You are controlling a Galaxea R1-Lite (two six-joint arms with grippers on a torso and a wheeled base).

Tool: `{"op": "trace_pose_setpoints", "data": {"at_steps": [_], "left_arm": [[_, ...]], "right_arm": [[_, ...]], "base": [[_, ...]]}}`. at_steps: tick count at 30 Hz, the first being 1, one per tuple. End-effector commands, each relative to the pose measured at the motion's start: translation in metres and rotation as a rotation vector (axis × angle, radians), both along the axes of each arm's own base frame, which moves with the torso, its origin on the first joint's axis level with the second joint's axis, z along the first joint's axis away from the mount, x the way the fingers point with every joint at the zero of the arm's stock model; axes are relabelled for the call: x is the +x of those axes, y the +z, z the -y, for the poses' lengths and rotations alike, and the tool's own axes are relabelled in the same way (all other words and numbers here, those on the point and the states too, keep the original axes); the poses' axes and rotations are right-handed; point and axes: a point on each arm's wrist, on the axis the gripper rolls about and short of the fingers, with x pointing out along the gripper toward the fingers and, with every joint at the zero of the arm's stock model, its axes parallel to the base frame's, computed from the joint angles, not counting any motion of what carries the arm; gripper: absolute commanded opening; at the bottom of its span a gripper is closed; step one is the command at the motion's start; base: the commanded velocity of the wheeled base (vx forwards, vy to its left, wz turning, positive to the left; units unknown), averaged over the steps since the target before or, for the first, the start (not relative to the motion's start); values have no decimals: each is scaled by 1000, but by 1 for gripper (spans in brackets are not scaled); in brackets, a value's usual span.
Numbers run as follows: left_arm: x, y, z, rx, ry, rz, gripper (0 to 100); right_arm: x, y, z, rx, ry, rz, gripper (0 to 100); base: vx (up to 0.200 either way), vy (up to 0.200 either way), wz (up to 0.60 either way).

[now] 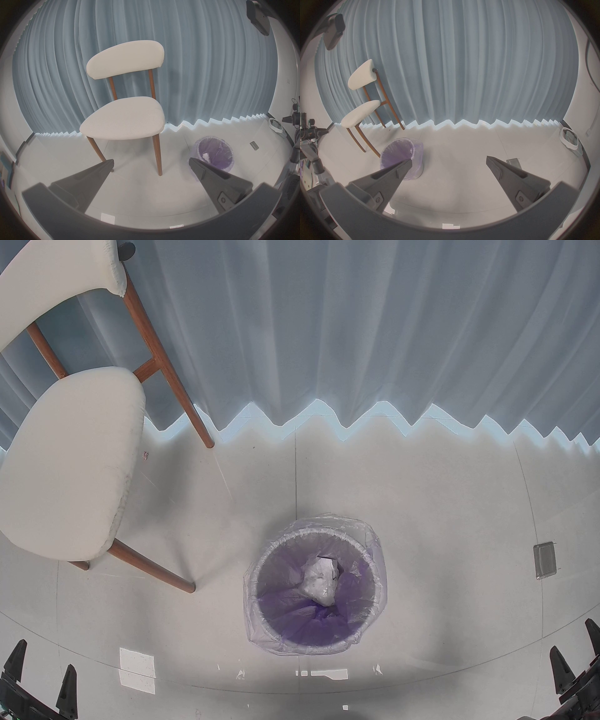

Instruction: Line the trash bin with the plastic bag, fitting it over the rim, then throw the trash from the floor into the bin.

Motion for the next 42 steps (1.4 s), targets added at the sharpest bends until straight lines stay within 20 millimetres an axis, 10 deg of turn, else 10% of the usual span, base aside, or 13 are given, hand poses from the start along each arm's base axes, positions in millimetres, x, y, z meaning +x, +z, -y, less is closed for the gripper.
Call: {"op": "trace_pose_setpoints", "data": {"at_steps": [1, 42], "left_arm": [[0, -4, 0, -6, 15, 4, 100], [0, -5, 3, -70, -122, -11, 100]], "right_arm": [[-2, -5, 1, -2, 65, 17, 100], [-6, -6, 2, 9, 26, 78, 100]], "base": [[0, 0, 0], [0, 0, 0]]}}
